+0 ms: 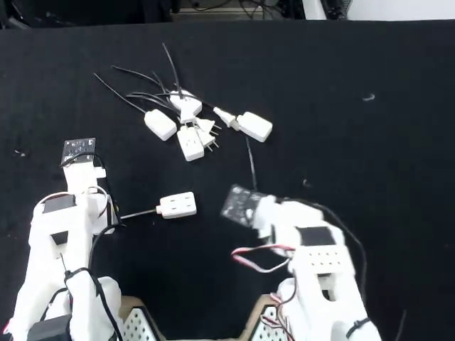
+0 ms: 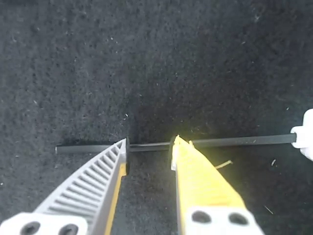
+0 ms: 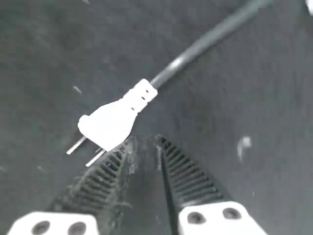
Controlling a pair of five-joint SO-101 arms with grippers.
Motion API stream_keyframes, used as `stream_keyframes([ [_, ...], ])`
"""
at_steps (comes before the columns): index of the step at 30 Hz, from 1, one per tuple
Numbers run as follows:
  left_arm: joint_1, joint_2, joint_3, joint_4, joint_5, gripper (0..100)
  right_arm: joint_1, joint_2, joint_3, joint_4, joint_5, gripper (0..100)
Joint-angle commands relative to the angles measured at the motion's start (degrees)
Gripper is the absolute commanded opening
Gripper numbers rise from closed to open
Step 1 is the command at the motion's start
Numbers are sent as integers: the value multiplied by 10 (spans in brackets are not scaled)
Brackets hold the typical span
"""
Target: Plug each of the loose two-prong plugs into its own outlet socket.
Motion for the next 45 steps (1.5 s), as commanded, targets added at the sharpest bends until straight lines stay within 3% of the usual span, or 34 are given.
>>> stream_keyframes([
  [1, -5, -14, -4, -4, 1, 155, -95, -3, -37, 11, -103, 77],
  [4, -5, -14, -4, -4, 1, 155, -149, -3, -73, 23, -178, 78],
  [8, -5, -13, -4, -4, 1, 155, -167, 1, -129, 55, -185, 78],
  [17, -5, -15, 2, -6, 1, 155, -49, 2, -159, 68, 13, 78],
  [30, -5, -15, 3, -6, 1, 155, -169, -1, -15, 5, 14, 75],
  [33, -5, -15, 3, -6, 1, 155, -216, -2, -27, -6, -25, 75],
  [38, -5, -15, 4, -4, 1, 155, -290, 0, -56, -79, -166, 74],
  [40, -5, -15, 5, -4, 1, 155, -291, 1, -69, -91, -202, 74],
  [45, -5, -15, 5, -3, 1, 155, -253, 2, -122, -29, -207, 77],
])
